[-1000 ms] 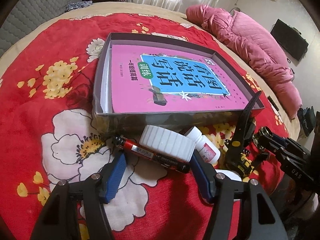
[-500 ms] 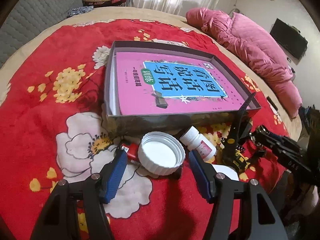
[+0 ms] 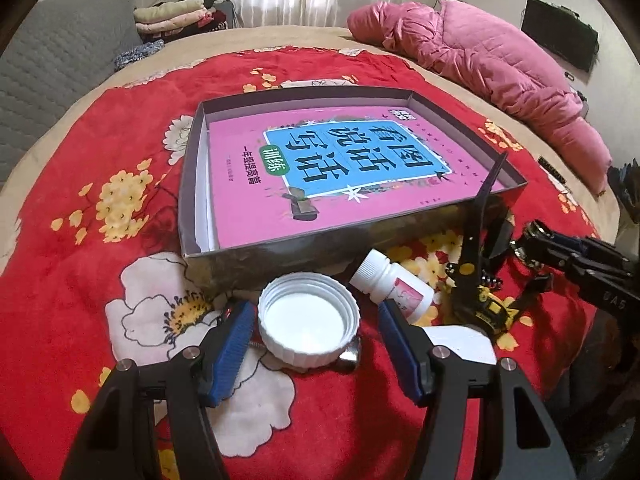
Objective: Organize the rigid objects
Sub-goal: 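Grasp and lift the white cap with the left tool while the right tool grasps the silver cylinder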
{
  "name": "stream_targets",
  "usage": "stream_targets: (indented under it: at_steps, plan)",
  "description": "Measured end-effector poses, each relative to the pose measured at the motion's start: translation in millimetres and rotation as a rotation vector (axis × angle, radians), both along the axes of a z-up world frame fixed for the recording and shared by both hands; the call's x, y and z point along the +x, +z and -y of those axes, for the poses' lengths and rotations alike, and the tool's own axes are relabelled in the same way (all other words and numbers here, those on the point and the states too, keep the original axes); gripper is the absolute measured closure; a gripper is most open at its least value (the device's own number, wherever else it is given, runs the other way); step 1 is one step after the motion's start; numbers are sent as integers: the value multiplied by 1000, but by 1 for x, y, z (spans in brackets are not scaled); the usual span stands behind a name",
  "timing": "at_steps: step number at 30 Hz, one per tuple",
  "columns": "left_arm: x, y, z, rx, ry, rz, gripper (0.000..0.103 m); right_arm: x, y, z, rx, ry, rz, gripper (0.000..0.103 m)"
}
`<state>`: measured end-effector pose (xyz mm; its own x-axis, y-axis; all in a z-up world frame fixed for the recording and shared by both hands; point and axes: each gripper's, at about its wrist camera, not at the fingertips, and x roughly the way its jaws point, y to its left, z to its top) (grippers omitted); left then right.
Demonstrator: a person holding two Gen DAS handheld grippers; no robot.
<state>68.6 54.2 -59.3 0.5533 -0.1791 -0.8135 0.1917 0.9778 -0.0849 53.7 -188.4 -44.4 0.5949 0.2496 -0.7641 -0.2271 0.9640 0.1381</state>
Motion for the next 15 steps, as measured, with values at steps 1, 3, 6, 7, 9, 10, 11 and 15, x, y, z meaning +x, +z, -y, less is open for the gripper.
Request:
stream_targets:
  at_steps: [1,3,6,7,9,10,11,15]
  plan:
    - [1,-1,1,4,0,3,39,0,0,0,-1,0,1,65]
    - [2,-2,2,13,2,9,47,0,0,0,-1,2,1,65]
    - [3,-2,0,6,7,15,52,-1,2,0,-5,4,10,65]
    - [3,-2,-1,1,6,15,52,-1,2,0,-5,4,13,65]
    - [3,-1,-1,0,5,18,52,-1,4,-1,-4,6,19,65]
    - [3,0,-1,0,5,19,52,-3,5,-2,-3,8,25,65]
    - [2,1,-2,-4,6,20,52,-4,8,-2,-2,10,39,65]
    - [0,8,-7,-29,20,27,52,-10,22,-8,4,24,93,65]
